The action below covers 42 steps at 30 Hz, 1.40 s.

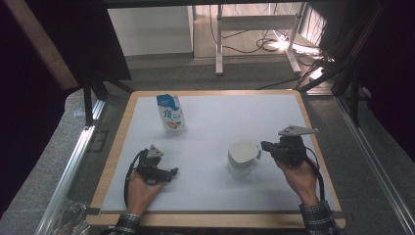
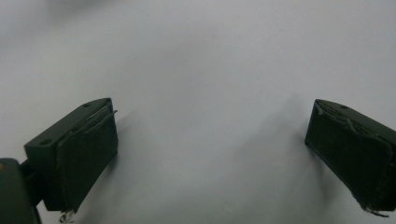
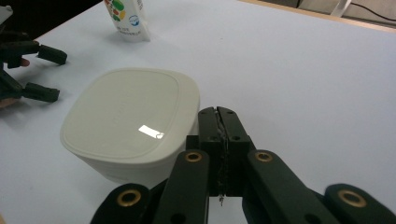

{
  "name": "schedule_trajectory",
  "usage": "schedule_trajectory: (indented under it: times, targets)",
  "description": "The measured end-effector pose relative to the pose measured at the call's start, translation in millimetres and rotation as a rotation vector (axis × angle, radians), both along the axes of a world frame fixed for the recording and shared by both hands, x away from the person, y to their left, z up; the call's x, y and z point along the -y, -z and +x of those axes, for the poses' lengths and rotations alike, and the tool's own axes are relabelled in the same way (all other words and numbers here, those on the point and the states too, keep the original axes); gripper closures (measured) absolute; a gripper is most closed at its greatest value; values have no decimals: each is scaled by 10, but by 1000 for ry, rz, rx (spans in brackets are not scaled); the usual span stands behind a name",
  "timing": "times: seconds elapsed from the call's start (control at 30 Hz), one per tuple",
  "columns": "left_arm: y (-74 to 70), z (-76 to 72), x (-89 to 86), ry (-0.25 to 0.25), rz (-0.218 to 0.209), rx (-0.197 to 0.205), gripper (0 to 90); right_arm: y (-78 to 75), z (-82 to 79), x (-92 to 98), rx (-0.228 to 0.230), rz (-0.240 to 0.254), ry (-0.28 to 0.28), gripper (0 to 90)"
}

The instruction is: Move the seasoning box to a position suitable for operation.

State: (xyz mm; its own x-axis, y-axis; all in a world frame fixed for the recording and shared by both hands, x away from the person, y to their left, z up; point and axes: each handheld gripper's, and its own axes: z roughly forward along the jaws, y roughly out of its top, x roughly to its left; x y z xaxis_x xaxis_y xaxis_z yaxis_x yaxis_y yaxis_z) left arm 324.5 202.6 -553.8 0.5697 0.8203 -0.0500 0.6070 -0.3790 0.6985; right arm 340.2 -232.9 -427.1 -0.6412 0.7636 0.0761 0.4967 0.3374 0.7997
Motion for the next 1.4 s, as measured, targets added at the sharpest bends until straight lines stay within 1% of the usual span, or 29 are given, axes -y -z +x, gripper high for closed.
schedule_trajectory:
  times: [0.13, 0.17, 0.27, 0.37, 0.43, 0.5, 0.63, 0.7, 0.77, 1.4]
  targets:
    - [-1, 2, -2, 2, 2, 1, 24, -22, 25, -53, -6, 15, -21, 894]
    - [-1, 2, -2, 2, 2, 1, 24, -34, 41, -66, -6, 26, -31, 894]
    - [-1, 2, -2, 2, 2, 1, 24, -44, 52, -81, -8, 31, -36, 894]
    - [-1, 2, -2, 2, 2, 1, 24, -53, 61, -112, -11, 25, -49, 895]
    - [-2, 2, -3, 2, 2, -1, 24, -57, 61, -135, -5, 10, -53, 894]
    - [-2, 2, -4, 3, 4, 1, 24, -56, 62, -166, 10, -4, -54, 894]
    - [-2, 2, -4, 3, 4, 1, 24, -47, 67, -191, 19, -16, -55, 894]
    - [-2, 2, -4, 3, 4, 1, 25, -36, 65, -216, 26, -39, -57, 894]
    - [-2, 2, -4, 3, 4, 1, 24, -29, 62, -234, 32, -45, -61, 894]
    - [-2, 2, -4, 3, 5, 1, 24, -21, 42, -246, 41, -46, -70, 895]
